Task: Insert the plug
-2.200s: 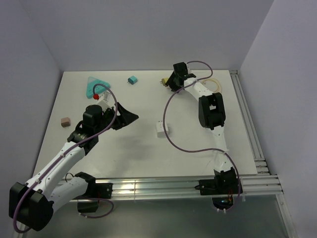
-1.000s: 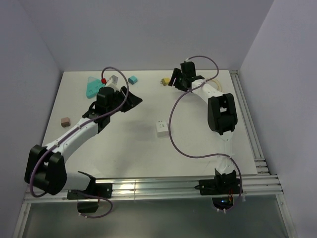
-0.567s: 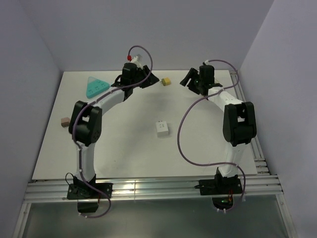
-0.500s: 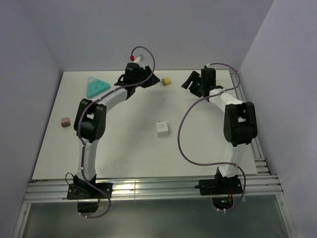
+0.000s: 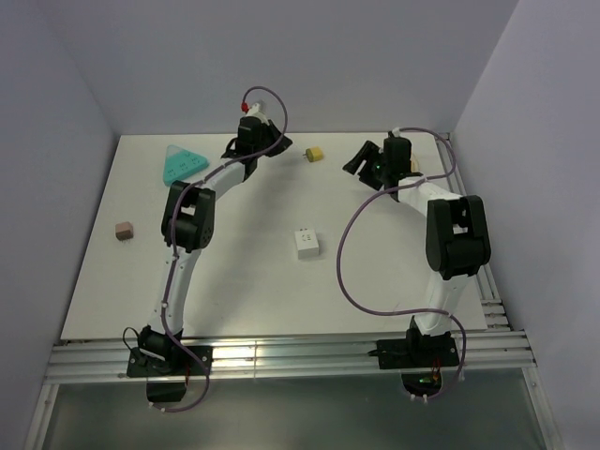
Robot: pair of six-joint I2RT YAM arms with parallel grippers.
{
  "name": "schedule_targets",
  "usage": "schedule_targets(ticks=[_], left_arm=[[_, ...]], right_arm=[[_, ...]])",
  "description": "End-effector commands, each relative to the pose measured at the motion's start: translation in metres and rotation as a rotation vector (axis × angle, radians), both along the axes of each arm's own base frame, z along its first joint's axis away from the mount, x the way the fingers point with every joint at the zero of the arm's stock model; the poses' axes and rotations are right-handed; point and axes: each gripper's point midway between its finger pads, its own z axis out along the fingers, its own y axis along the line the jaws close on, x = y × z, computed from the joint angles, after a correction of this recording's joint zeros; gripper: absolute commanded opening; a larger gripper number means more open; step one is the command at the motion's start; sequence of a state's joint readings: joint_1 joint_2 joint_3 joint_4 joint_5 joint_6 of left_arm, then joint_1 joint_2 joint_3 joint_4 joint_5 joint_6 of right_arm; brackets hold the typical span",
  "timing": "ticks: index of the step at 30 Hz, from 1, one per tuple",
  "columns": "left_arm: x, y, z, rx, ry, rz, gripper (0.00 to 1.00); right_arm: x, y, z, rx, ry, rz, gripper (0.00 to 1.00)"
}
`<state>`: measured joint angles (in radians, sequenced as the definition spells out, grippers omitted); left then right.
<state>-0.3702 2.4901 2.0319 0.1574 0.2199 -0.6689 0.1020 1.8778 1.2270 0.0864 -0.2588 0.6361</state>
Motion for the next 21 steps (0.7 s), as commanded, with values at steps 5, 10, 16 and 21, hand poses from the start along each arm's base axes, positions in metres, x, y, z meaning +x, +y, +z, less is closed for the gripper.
schedule_targets(ticks=[5, 10, 16, 21], left_arm=[[0.044, 0.003, 0.006, -0.292, 0.010, 0.053, 0.04], [0.045, -0.016, 0.003, -0.366, -0.033, 0.036, 0.00], [0.046, -0.033, -0.005, -0.430, -0.017, 0.005, 0.00], [0.047, -0.041, -0.015, -0.439, -0.005, 0.027, 0.00]], right_arm=[[0.003, 0.002, 0.022, 0.043, -0.092, 0.000, 0.74], [0.001, 0.000, 0.017, 0.041, -0.089, -0.009, 0.74], [0.002, 0.001, 0.020, 0.045, -0.095, -0.011, 0.74], [0.004, 0.000, 0.018, 0.045, -0.088, -0.016, 0.74]])
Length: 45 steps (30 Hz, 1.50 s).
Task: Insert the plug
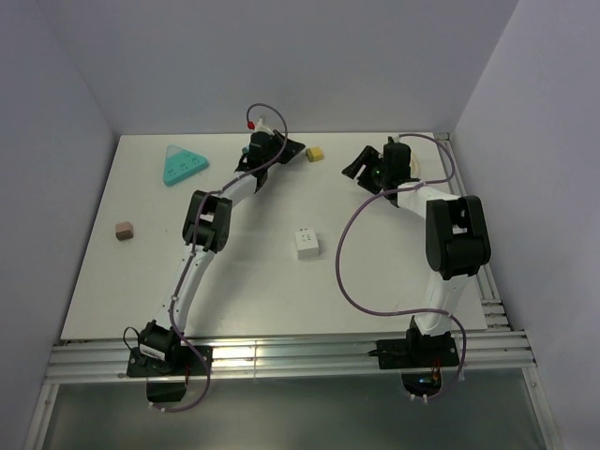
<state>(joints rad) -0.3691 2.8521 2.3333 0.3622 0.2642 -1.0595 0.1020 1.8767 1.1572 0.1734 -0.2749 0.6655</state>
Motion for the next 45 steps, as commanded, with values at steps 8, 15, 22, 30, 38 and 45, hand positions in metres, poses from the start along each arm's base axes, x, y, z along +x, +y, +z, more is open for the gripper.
schedule_targets(ticks=[8, 15, 22, 30, 38, 45], left_arm=[[0.010, -0.015, 0.029, -0.068, -0.088, 0.020, 0.00], [0.015, -0.012, 0.032, -0.075, -0.089, 0.082, 0.00], [0.010, -0.026, 0.018, -0.063, -0.034, 0.089, 0.00], [0.007, -0.025, -0.007, -0.047, 0.047, 0.104, 0.00], [-0.008, -0.043, -0.006, -0.073, 0.034, 0.037, 0.00], [-0.025, -0.062, -0.002, -0.085, 0.042, -0.043, 0.00]], right_arm=[[0.012, -0.004, 0.034, 0.006, -0.088, -0.020, 0.74], [0.012, -0.004, 0.031, 0.003, -0.084, -0.021, 0.74], [0.013, -0.005, 0.032, -0.004, -0.079, -0.026, 0.74], [0.011, -0.006, 0.030, -0.003, -0.077, -0.028, 0.74], [0.014, -0.006, 0.024, -0.007, -0.070, -0.026, 0.74], [0.031, -0.005, 0.011, -0.022, 0.009, -0.030, 0.77]])
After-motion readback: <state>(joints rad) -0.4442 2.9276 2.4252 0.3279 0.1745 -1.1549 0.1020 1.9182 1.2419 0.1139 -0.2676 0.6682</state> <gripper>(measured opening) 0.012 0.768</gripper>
